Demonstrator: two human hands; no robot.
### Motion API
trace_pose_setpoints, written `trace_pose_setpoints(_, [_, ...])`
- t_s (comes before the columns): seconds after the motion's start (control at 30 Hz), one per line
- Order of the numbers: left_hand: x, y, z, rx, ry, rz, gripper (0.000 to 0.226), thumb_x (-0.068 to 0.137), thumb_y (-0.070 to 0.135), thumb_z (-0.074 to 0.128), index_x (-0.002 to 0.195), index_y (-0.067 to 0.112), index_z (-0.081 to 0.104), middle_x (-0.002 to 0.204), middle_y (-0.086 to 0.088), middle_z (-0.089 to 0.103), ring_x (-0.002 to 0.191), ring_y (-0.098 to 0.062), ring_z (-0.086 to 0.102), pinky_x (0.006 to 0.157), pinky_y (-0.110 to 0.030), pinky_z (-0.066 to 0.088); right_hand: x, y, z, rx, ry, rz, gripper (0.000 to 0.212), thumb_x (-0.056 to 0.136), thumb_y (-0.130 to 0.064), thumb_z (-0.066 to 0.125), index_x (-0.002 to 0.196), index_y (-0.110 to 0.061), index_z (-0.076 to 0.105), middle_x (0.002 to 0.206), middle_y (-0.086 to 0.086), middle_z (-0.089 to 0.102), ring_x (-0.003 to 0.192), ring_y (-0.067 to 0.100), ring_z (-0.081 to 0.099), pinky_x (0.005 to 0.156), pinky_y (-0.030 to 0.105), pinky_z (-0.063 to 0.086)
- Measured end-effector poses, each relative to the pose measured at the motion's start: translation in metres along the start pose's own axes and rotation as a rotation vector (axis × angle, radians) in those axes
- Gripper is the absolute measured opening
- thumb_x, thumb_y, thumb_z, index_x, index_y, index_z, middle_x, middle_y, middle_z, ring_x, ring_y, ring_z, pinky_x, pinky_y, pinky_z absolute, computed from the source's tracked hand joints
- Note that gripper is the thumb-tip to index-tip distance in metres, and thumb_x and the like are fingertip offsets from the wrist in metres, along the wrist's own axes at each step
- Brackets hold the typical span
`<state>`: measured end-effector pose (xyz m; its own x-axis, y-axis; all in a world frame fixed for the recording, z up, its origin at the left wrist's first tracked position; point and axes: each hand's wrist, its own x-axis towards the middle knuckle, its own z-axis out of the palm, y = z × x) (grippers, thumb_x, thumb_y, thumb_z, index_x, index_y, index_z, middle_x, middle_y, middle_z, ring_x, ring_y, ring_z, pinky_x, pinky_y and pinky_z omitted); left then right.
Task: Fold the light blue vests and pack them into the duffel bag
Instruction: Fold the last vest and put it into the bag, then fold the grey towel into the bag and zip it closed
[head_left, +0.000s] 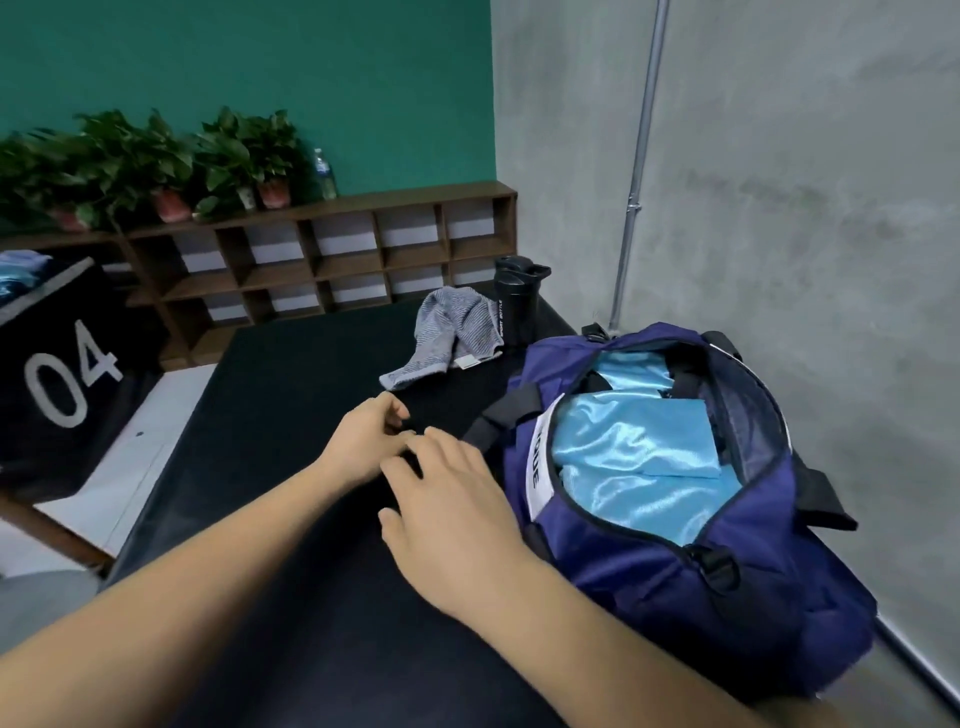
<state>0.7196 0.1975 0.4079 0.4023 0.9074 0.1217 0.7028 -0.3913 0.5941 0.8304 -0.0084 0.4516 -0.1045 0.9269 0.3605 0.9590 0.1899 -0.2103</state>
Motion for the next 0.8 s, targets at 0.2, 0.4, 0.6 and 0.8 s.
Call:
trace_pose_setpoints(0.2, [0.033, -0.036, 0.008, 0.183, 0.046, 0.073, 0.035, 0.089, 0.032, 0.076, 0.121, 0.031, 0.064, 0.132, 0.004, 0.049, 0.124, -0.023, 0.05, 0.106, -0.044, 0.048, -0.005, -0.005, 0.083, 0.036, -0.204, 0.1, 0.058, 0.11, -0.049, 0.041, 0.158, -0.015, 0.042, 0.169, 0.017, 0.031, 0.161, 0.034, 0.018, 0.131, 0.049, 0.017])
trace_pose_setpoints(0.4, [0.061, -0.036, 0.016, 0.403, -0.106, 0.014, 0.06, 0.098, 0.058, 0.064, 0.154, 0.044, 0.049, 0.177, 0.001, 0.009, 0.162, -0.027, 0.009, 0.123, -0.059, 0.028, -0.016, 0.0, 0.109, 0.015, -0.142, 0.124, 0.068, 0.107, -0.052, 0.021, 0.162, -0.017, 0.039, 0.173, 0.014, 0.028, 0.162, 0.029, 0.02, 0.132, 0.047, 0.011])
trace_pose_setpoints(0.6, [0.075, -0.041, 0.017, 0.492, -0.228, -0.029, 0.069, 0.11, 0.054, 0.041, 0.168, 0.018, 0.029, 0.178, 0.004, 0.011, 0.164, -0.021, 0.008, 0.126, -0.053, 0.024, -0.017, -0.001, 0.11, 0.024, -0.093, 0.124, 0.062, 0.107, -0.052, 0.03, 0.156, -0.02, 0.049, 0.168, 0.011, 0.039, 0.158, 0.027, 0.031, 0.13, 0.047, 0.022])
trace_pose_setpoints(0.8, [0.052, -0.052, 0.007, 0.537, -0.184, 0.038, 0.063, 0.113, 0.048, 0.031, 0.164, 0.011, 0.037, 0.172, 0.0, 0.03, 0.159, -0.02, 0.027, 0.126, -0.044, 0.028, -0.015, 0.0, 0.111, 0.026, -0.099, 0.116, 0.062, 0.107, -0.052, 0.028, 0.158, -0.021, 0.046, 0.17, 0.01, 0.035, 0.159, 0.025, 0.026, 0.131, 0.045, 0.017])
